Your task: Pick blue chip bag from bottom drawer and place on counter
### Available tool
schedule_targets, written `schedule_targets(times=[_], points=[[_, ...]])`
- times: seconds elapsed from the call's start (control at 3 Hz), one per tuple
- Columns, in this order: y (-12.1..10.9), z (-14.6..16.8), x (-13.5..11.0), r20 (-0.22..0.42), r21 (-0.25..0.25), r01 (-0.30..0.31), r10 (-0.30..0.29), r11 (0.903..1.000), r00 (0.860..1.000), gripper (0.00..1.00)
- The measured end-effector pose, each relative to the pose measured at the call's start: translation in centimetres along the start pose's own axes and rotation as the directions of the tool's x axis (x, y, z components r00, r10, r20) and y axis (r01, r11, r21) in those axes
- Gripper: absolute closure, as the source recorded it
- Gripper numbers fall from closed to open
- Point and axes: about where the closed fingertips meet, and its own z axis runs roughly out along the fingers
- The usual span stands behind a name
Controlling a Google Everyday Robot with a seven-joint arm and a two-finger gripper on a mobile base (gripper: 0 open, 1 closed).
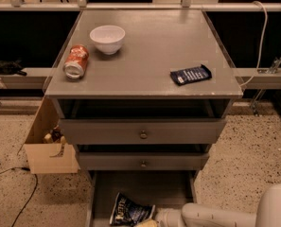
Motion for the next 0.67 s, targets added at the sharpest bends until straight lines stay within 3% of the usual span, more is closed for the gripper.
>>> schedule_targets(times=[0.67], points=[[0.11, 0.87, 0.01, 0.003, 0.018, 0.028, -0.028, 0.9994, 1.000, 0.00]])
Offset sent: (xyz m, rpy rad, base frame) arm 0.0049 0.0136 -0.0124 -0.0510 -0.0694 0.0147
